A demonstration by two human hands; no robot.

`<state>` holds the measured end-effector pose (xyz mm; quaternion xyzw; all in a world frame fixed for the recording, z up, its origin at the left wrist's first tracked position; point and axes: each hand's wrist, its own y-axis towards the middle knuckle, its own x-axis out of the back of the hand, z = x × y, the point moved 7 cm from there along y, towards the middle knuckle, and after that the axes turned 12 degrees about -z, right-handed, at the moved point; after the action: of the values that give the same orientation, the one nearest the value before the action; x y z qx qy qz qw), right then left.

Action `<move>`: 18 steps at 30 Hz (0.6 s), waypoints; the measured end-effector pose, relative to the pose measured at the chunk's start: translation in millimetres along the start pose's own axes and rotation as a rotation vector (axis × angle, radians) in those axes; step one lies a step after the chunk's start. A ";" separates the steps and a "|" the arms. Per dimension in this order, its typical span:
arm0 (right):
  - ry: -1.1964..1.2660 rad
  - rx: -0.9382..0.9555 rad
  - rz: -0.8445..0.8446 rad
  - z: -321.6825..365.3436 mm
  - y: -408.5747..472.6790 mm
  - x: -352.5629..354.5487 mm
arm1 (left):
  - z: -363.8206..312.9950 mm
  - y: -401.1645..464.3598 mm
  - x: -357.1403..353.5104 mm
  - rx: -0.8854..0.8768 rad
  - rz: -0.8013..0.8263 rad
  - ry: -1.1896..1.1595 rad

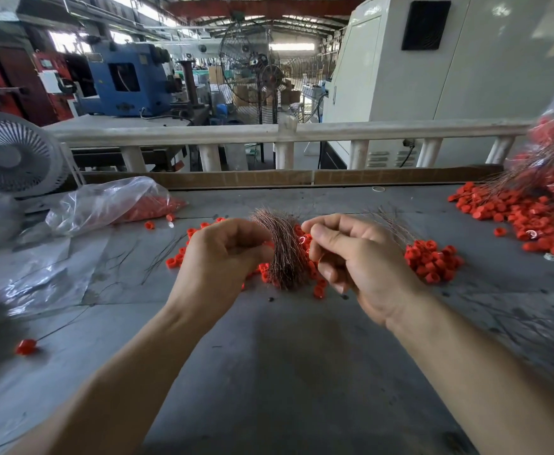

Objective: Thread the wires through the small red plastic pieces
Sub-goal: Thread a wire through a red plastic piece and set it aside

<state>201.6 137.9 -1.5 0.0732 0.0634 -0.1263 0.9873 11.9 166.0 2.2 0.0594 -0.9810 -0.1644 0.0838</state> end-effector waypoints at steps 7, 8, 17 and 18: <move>-0.105 0.150 0.114 6.4 -7.0 -13.8 | -6.0 -2.9 -9.0 0.019 0.081 -0.353; -0.113 0.167 0.118 6.8 -7.7 -14.5 | -7.2 -3.4 -9.3 0.008 0.089 -0.366; -0.212 0.278 0.052 10.4 -9.4 -10.3 | -15.0 -8.1 -12.4 -0.050 0.137 -0.398; -0.217 0.284 0.045 10.7 -9.4 -9.6 | -15.5 -8.4 -12.7 -0.057 0.139 -0.392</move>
<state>191.1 129.5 9.2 0.1991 -0.0636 -0.1191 0.9706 28.0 155.1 12.1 -0.0441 -0.9753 -0.1944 -0.0957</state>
